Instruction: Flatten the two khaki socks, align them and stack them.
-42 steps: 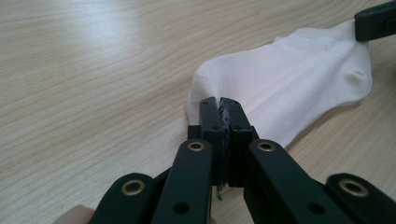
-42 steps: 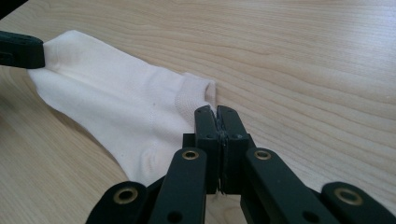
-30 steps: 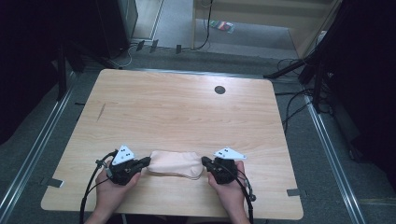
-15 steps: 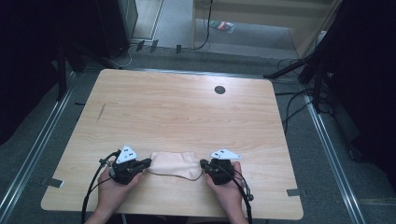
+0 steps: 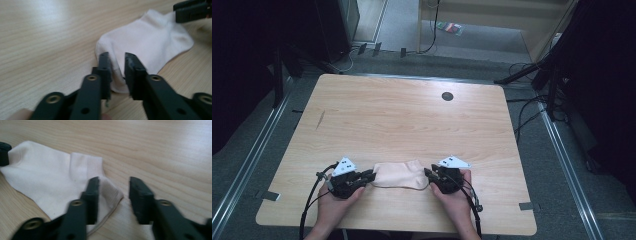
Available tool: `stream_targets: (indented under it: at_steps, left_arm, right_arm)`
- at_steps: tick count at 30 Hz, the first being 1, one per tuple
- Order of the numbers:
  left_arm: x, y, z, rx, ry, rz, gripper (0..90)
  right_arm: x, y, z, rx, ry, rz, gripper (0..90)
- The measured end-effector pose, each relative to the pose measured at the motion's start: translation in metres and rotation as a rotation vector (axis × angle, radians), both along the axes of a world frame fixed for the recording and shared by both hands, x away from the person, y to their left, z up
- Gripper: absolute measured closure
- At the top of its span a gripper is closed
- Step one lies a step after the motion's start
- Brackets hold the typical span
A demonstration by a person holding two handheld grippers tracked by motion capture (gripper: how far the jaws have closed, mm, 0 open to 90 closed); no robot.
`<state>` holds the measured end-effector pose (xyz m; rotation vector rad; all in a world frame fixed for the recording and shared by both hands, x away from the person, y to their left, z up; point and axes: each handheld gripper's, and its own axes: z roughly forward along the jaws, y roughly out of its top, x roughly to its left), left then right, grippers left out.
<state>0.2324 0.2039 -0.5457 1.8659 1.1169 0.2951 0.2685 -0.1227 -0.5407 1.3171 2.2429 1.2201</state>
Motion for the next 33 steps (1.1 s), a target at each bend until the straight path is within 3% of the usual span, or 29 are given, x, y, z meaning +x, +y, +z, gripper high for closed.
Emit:
stream_targets:
  at_steps: [3, 5, 9, 13, 16, 19, 23, 33]
  left_arm:
    - [0.000, 0.010, 0.001, -0.066, -0.056, 0.035, 57.6]
    - [0.000, 0.015, 0.001, -0.085, -0.086, 0.044, 49.7]
    - [0.000, 0.020, 0.002, -0.073, -0.136, 0.071, 34.2]
    - [0.001, 0.026, 0.003, -0.085, -0.135, 0.121, 22.6]
    - [0.001, 0.030, 0.006, -0.090, -0.128, 0.128, 15.7]
    - [0.001, 0.033, 0.008, -0.064, -0.144, 0.129, 13.4]
    - [0.003, 0.044, 0.008, -0.084, -0.133, 0.142, 13.4]
    - [0.006, 0.074, 0.007, -0.086, -0.132, 0.226, 13.4]
  right_arm:
    - [0.000, -0.005, 0.004, 0.020, -0.018, -0.002, 43.6]
    - [0.000, -0.008, 0.006, 0.040, -0.025, -0.006, 34.8]
    - [0.001, -0.018, 0.011, 0.053, -0.047, -0.042, 23.2]
    - [0.002, -0.026, 0.014, 0.060, -0.057, -0.054, 15.1]
    - [0.003, -0.030, 0.015, 0.050, -0.062, -0.051, 14.1]
    - [0.003, -0.034, 0.015, 0.052, -0.064, -0.053, 14.0]
    - [0.004, -0.041, 0.016, 0.052, -0.065, -0.070, 14.0]
    - [0.006, -0.066, 0.018, 0.061, -0.078, -0.147, 14.0]
